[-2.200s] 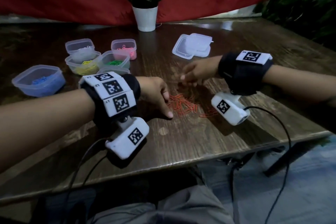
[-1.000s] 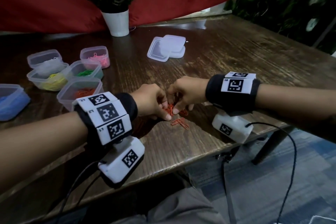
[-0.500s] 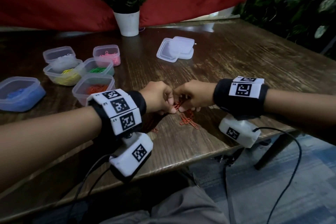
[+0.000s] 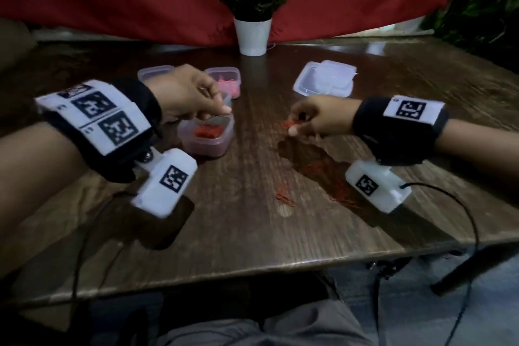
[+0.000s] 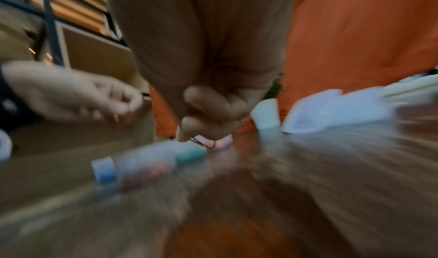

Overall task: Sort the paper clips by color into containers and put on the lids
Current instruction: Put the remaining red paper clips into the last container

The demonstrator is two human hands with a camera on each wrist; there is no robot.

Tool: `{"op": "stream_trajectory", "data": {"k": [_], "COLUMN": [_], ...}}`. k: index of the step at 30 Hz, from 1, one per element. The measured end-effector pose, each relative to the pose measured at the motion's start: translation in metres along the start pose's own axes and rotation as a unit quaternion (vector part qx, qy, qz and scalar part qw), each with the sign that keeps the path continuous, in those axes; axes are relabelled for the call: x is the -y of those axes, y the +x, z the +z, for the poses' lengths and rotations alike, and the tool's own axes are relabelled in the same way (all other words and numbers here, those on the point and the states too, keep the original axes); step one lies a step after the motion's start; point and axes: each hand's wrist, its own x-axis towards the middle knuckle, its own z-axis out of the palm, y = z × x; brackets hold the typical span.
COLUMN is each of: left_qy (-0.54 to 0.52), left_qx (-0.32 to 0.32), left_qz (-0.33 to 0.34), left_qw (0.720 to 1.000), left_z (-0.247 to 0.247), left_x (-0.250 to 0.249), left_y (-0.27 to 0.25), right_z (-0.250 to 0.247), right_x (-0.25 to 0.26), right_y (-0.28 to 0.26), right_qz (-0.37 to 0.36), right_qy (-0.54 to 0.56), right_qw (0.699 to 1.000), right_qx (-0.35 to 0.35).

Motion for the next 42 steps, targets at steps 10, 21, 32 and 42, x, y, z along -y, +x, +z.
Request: {"op": "stream_trajectory", "data": {"k": [10, 21, 32, 42], "left_qy": [0.025, 0.248, 0.283, 0.212], "left_qx": [-0.090, -0.151, 0.192, 0.200], "left_qz": [-0.026, 0.113, 0.095, 0.071], "left_qw": [0.995, 0.950, 0.935, 0.954], "left_z": [0.004, 0.014, 0.104, 0.110], "left_x": [0.043, 0.003, -0.029, -0.036], "left_y": [0.003, -0.030, -0.043, -0.033], "right_z": [0.024, -0.020, 0.006, 0.016], "right_x": [0.097, 0.051, -0.033, -0.050], "right_y": [0.082, 0.017, -0.074, -0.048], "right_qz": [0.028, -0.002, 0.044, -0.050], "right_qy": [0.074, 0.024, -0.214, -0.055], "right_qw": [0.997, 0.999, 0.960, 0.991], "right_qx": [-0.012, -0.041, 0.172, 0.111]}}
